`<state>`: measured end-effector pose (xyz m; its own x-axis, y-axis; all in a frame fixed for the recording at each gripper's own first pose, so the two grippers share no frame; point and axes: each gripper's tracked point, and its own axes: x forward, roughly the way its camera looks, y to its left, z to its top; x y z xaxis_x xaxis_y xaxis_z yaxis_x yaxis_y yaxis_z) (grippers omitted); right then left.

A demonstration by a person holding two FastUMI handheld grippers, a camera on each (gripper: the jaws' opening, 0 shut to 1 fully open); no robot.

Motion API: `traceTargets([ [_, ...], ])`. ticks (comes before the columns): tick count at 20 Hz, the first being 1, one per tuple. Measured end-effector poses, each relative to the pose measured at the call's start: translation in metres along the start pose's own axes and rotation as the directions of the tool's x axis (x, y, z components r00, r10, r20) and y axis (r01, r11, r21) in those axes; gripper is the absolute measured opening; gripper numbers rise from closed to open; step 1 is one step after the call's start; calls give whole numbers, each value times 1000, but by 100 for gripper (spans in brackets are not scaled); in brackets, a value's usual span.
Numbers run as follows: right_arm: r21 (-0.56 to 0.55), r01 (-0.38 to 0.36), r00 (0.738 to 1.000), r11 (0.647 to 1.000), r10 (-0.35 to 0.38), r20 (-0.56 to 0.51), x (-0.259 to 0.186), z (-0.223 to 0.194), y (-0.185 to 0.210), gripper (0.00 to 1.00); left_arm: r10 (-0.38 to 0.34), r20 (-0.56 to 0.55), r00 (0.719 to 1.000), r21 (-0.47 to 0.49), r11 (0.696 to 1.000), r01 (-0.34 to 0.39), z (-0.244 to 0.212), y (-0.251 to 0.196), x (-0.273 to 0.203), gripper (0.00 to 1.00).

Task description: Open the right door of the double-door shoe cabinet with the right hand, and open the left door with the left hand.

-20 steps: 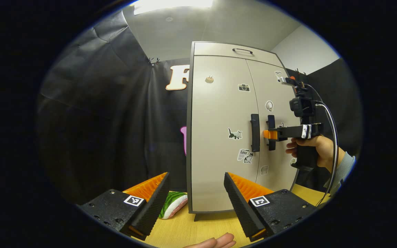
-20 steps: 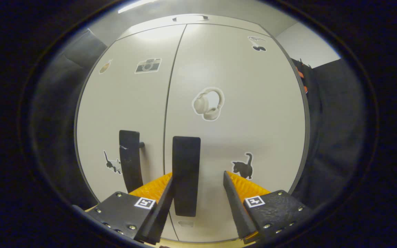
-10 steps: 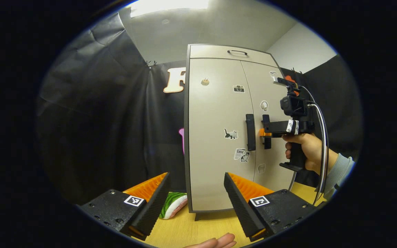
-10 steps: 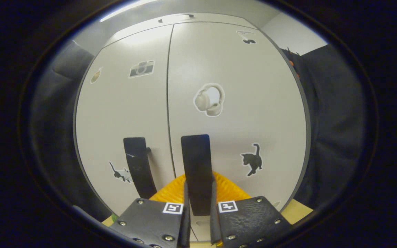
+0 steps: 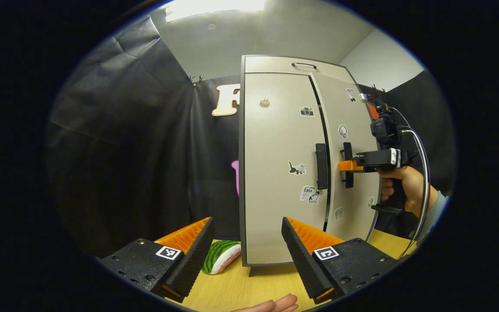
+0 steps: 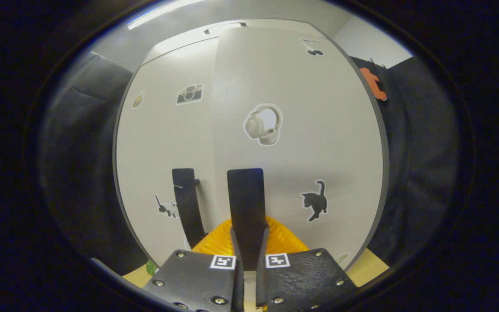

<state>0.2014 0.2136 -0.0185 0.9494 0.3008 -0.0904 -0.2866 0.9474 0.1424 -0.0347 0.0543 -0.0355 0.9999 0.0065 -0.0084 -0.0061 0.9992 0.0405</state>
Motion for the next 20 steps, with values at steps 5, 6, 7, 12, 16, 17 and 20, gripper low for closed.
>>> traceTargets([
  [5, 5, -72, 997, 997, 72, -13, -19, 2, -4, 11, -11, 11, 1000, -16, 1000, 11, 5, -11, -7, 96],
  [6, 2, -82, 996, 997, 82, -20, -25, 2, -6, 11, -11, 11, 1000, -19, 1000, 11, 6, -12, -7, 96],
  [7, -7, -94, 995, 996, 93, -28, -31, 1, -7, 11, -12, 11, 1000, -22, 1000, 12, 6, -13, -7, 96],
  [12, -12, -133, 990, 991, 132, -51, -58, 4, -20, 11, -14, -5, 1000, -28, 1000, 14, 1, -18, -7, 95],
  [16, -4, -155, 986, 988, 154, -70, -77, 5, -33, 11, 15, -25, 1000, -7, 1000, -15, -4, -18, -5, 96],
  [17, -5, -162, 984, 987, 162, -72, -82, 6, -38, 11, 12, -37, 999, -9, 1000, -12, -6, -20, -5, 96],
  [20, 0, -180, 981, 984, 180, -69, -98, 9, -52, 11, -7, -44, 999, -16, 1000, 7, -7, -26, -7, 96],
])
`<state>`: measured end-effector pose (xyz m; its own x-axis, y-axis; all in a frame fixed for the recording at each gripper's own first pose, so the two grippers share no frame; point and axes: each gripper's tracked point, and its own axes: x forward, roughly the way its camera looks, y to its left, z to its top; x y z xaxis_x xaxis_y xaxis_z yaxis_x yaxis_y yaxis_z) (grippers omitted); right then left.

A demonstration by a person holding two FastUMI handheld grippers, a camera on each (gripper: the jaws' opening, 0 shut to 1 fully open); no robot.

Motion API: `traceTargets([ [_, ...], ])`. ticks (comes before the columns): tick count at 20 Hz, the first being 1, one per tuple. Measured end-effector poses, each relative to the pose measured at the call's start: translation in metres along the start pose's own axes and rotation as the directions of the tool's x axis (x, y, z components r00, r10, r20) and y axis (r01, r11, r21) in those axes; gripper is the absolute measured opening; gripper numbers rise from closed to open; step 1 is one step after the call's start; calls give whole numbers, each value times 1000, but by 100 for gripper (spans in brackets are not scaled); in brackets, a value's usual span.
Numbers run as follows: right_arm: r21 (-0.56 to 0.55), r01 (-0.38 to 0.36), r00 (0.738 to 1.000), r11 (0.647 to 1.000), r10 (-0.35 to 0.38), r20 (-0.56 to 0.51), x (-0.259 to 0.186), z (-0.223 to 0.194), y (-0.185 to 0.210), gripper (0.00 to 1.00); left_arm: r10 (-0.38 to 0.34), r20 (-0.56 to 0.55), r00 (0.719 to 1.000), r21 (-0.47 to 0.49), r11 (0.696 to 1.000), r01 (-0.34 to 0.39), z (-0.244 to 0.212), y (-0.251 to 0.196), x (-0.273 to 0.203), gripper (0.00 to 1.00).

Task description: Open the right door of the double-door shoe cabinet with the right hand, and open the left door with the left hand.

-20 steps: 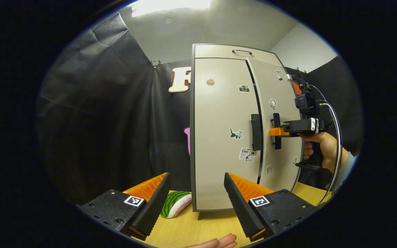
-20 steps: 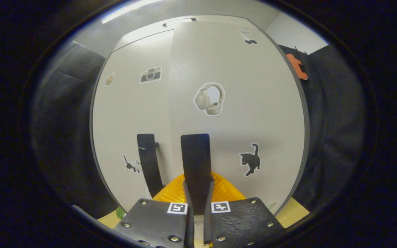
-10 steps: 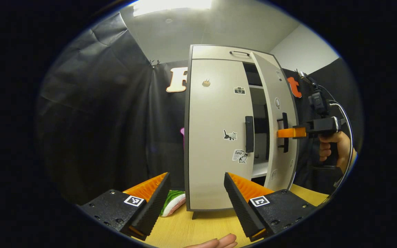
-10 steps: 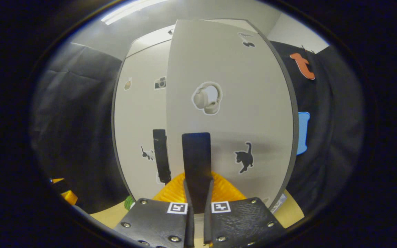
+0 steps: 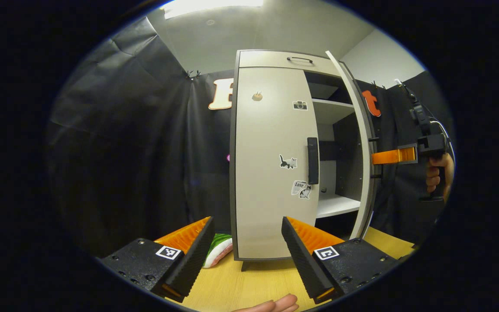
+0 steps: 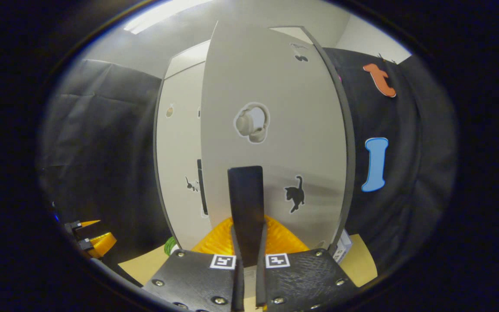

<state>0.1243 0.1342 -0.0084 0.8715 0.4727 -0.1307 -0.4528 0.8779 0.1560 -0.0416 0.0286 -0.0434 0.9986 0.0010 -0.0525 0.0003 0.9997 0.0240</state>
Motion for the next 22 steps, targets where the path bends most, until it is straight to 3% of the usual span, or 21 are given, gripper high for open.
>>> traceTargets([
  [11, -16, 17, 999, 1000, -16, 32, -38, 2, -34, 10, -62, 24, 998, -4, 998, 62, 4, -33, -4, 96],
  [12, -26, 21, 999, 999, -20, 35, -41, 2, -36, 10, -67, 20, 998, -8, 998, 67, 1, -36, -5, 92],
  [15, -39, 47, 998, 998, -45, 41, -47, 4, -45, 10, -106, 0, 994, -23, 994, 106, -6, -46, -5, 96],
  [17, -33, 66, 997, 997, -65, 46, -58, 5, -55, 10, -106, -8, 994, -30, 994, 105, -10, -44, -5, 92],
  [18, -32, 81, 996, 996, -79, 48, -62, 6, -61, 10, -103, -7, 995, -32, 994, 103, -10, -43, -4, 96],
  [22, -64, 170, 984, 983, -165, 71, -76, 10, -89, 9, -110, 9, 994, -45, 993, 110, -14, -43, 0, 96],
])
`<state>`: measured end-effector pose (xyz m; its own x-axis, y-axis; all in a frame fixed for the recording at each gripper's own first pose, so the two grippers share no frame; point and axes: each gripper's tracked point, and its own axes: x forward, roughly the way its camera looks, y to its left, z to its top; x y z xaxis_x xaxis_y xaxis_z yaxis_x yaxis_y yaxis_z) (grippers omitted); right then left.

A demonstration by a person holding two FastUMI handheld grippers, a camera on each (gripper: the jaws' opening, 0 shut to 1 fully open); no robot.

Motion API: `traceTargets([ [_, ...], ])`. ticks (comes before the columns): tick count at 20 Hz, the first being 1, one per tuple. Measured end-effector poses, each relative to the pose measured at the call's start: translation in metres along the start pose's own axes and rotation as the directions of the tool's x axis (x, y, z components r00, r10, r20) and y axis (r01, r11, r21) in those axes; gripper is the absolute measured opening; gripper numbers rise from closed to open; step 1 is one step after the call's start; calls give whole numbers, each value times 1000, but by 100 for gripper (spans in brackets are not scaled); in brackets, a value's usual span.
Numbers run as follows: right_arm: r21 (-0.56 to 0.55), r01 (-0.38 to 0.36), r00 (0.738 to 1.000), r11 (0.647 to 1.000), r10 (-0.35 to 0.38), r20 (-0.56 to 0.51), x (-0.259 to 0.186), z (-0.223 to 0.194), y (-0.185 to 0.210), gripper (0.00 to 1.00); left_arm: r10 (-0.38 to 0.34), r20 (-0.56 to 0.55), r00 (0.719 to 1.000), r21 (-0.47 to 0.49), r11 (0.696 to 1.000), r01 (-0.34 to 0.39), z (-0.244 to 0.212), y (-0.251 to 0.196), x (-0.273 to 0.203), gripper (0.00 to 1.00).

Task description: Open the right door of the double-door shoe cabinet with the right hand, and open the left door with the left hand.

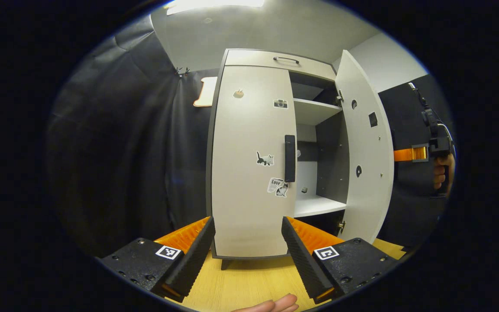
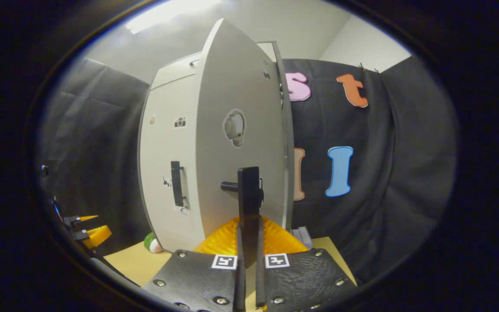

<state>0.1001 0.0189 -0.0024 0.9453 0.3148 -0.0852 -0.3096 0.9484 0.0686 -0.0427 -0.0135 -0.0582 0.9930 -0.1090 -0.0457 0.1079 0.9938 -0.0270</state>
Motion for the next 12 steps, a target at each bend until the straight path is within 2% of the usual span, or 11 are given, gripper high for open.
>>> traceTargets([
  [2, -6, 35, 999, 999, -35, -1, -2, -1, -16, 11, -9, -11, 1000, -7, 1000, 9, -5, -3, 3, 96],
  [6, -27, 160, 987, 987, -160, 12, -4, 1, -74, 6, -8, -21, 1000, 5, 1000, 8, -12, -5, 7, 96],
  [7, 22, 116, 993, 993, -116, 8, 4, 0, -79, 1, -6, -21, 1000, 11, 1000, 6, -12, -5, 8, 96],
  [9, 100, 16, 1000, 995, -18, 16, 1, -3, -71, 0, 2, -25, 1000, 21, 1000, -1, -12, -4, 10, 96],
  [10, 98, -3, 1000, 995, 2, 12, 1, -5, -72, 1, 6, -25, 1000, 25, 1000, -5, -12, -4, 11, 96],
  [12, 70, 15, 999, 997, -18, 30, 2, -3, -79, 1, 12, -24, 1000, 30, 999, -11, -11, -3, 12, 96],
])
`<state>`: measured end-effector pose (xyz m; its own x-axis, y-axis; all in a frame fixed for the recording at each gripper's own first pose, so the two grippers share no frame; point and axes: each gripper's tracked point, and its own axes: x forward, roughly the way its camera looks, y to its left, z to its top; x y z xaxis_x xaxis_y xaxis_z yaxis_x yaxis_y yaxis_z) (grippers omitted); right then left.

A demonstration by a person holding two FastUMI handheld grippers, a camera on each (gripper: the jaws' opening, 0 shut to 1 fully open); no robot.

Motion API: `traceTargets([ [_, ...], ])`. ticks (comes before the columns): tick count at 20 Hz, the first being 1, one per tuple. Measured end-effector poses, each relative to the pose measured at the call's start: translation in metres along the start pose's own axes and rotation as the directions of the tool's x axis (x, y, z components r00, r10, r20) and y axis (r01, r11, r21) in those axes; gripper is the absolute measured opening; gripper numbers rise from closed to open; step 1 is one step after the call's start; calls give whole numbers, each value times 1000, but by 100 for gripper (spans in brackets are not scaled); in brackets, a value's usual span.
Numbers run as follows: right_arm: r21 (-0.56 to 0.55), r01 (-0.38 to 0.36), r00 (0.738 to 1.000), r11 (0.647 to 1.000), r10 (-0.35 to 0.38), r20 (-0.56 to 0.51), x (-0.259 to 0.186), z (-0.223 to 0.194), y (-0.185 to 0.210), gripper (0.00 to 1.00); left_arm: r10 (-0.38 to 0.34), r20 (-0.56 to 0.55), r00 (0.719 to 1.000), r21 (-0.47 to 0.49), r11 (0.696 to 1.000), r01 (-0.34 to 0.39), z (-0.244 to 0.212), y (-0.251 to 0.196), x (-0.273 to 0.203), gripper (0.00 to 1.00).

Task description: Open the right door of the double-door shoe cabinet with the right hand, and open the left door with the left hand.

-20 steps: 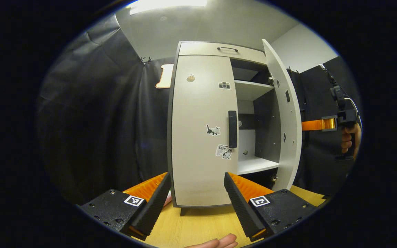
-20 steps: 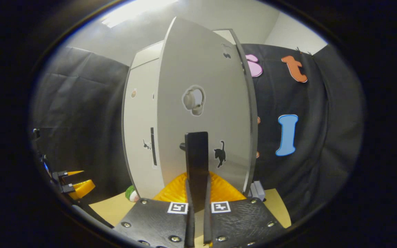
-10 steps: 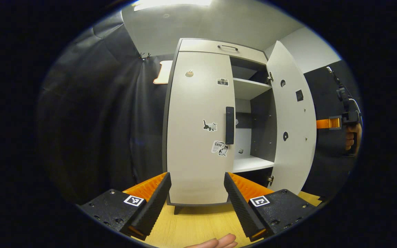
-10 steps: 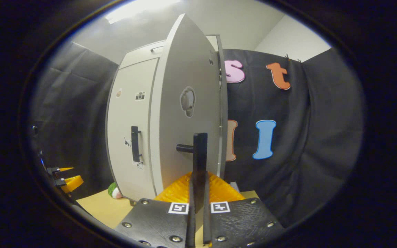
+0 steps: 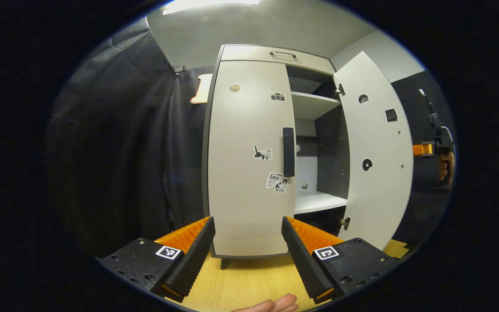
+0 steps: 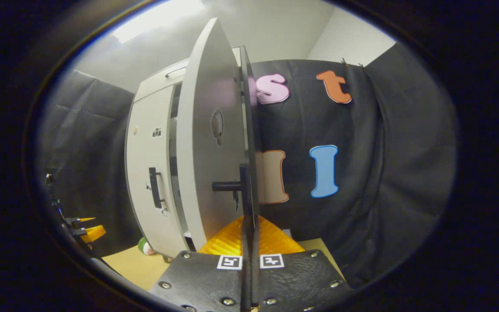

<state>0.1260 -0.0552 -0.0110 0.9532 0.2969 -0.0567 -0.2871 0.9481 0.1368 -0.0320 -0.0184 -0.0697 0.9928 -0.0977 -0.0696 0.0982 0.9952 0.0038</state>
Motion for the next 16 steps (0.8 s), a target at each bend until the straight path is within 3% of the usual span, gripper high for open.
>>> traceTargets([
  [9, -39, 49, 999, 998, -50, -9, -22, -2, 1, 2, 3, -24, 1000, 8, 1000, -3, 2, -2, 14, 96],
  [12, -37, 121, 992, 992, -119, 44, -47, 10, -4, 5, 1, -37, 999, 1, 1000, -1, 1, -1, 28, 96],
  [13, -36, 142, 987, 989, -138, 82, -56, 17, -5, 14, 11, -40, 999, -6, 1000, -11, 2, 0, 33, 96],
  [16, -26, 201, 973, 979, -196, 124, -79, 24, 1, 82, 58, -39, 998, -15, 998, -58, 9, 7, 48, 96],
])
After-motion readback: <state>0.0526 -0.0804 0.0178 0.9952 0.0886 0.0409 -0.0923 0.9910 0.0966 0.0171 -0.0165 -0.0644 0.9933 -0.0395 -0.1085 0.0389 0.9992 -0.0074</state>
